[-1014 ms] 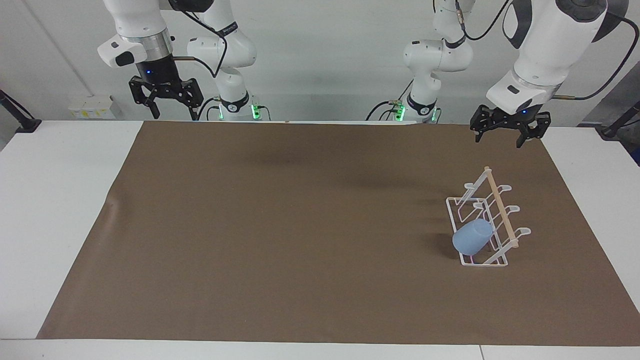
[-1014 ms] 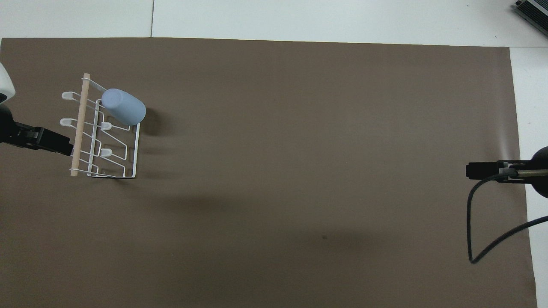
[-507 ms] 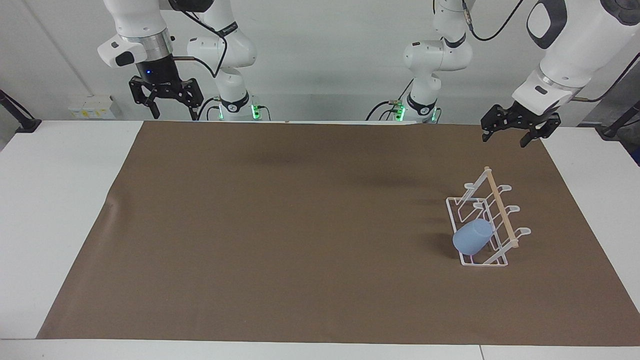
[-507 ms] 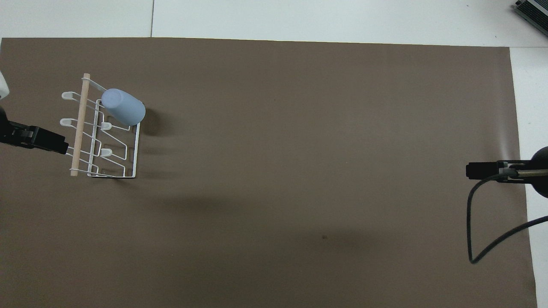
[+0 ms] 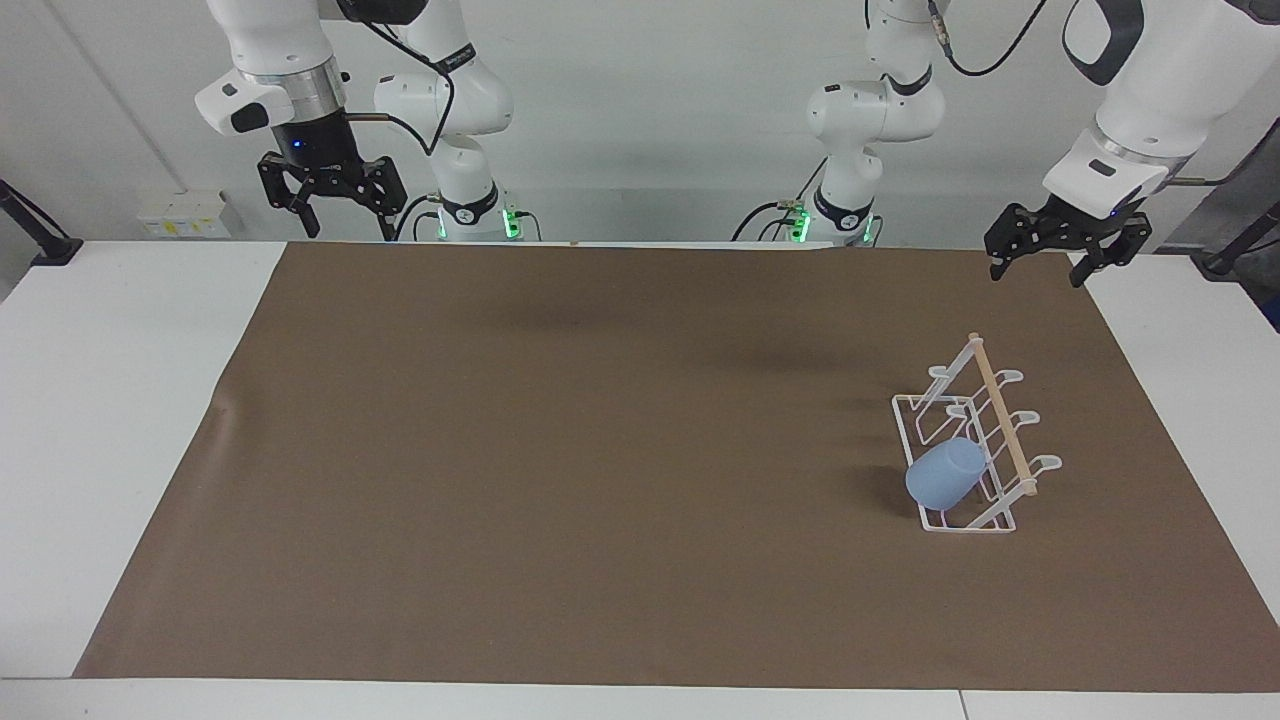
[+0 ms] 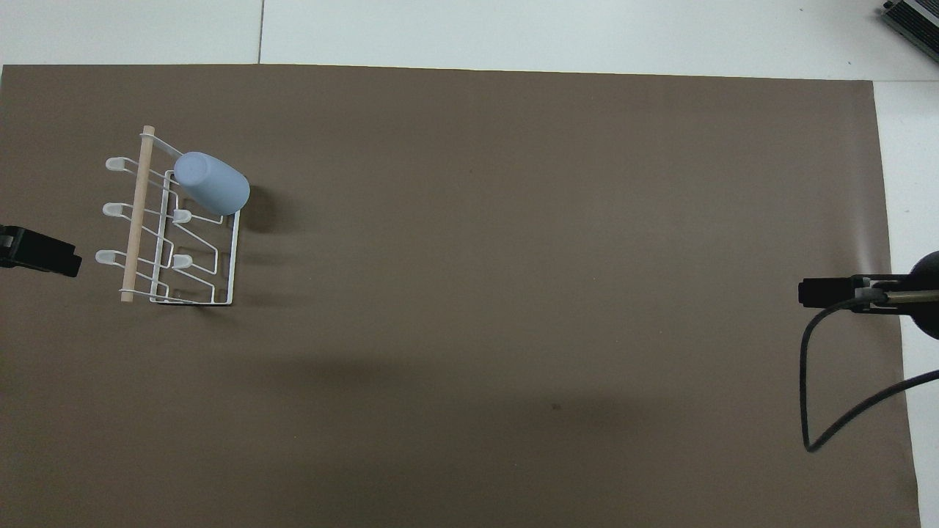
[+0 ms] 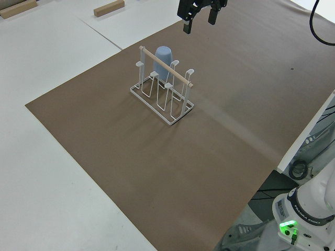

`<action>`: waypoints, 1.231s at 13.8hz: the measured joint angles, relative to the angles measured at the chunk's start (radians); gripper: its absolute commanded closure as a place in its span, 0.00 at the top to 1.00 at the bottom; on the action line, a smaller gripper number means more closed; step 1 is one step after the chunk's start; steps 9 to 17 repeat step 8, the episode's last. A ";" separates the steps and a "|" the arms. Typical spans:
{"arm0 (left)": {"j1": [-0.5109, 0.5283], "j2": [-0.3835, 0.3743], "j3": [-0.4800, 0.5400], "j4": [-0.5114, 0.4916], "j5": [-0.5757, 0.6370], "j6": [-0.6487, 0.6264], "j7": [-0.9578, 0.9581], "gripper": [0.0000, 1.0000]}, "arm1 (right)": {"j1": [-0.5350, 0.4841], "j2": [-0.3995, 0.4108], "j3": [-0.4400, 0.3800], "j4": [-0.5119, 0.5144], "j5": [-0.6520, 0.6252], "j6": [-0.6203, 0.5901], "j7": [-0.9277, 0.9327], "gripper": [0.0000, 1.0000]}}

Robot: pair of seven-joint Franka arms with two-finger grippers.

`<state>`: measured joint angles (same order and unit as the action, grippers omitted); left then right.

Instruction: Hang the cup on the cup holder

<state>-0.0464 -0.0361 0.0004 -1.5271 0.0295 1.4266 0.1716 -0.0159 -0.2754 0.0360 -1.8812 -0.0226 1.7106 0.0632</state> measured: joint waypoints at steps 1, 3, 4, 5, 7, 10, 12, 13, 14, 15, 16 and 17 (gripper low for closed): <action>0.000 -0.009 -0.001 0.000 -0.004 -0.007 0.000 1.00 | 0.000 0.000 0.000 0.000 0.000 0.000 0.000 1.00; 0.000 -0.015 0.000 0.000 -0.016 -0.009 0.000 1.00 | 0.000 0.000 0.000 0.000 0.000 0.000 0.000 1.00; 0.000 -0.014 0.000 0.000 -0.023 -0.009 0.000 1.00 | 0.000 0.000 0.000 0.000 0.000 0.000 0.000 1.00; 0.000 -0.015 0.000 0.000 -0.033 -0.010 0.000 1.00 | 0.000 0.000 0.000 0.000 0.000 0.000 0.000 1.00; 0.003 -0.015 0.002 0.000 -0.046 -0.011 -0.001 1.00 | 0.000 0.000 0.000 0.000 0.000 0.000 0.000 1.00; 0.004 -0.015 0.003 0.000 -0.049 -0.011 -0.001 1.00 | 0.000 0.000 0.000 0.000 0.000 0.000 0.000 1.00; 0.004 -0.015 0.003 0.000 -0.049 -0.011 -0.001 1.00 | 0.000 0.000 0.000 0.000 0.000 0.000 0.000 1.00; 0.004 -0.015 0.003 0.000 -0.049 -0.011 -0.001 1.00 | 0.000 0.000 0.000 0.000 0.000 0.000 0.000 1.00; 0.004 -0.015 0.003 0.000 -0.049 -0.011 -0.001 1.00 | 0.000 0.000 0.000 0.000 0.000 0.000 0.000 1.00; 0.004 -0.015 0.003 0.000 -0.049 -0.011 -0.001 1.00 | 0.000 0.000 0.000 0.000 0.000 0.000 0.000 1.00; 0.004 -0.015 0.003 0.000 -0.049 -0.011 -0.001 1.00 | 0.000 0.000 0.000 0.000 0.000 0.000 0.000 1.00; 0.004 -0.015 0.003 0.000 -0.049 -0.011 -0.001 1.00 | 0.000 0.000 0.000 0.000 0.000 0.000 0.000 1.00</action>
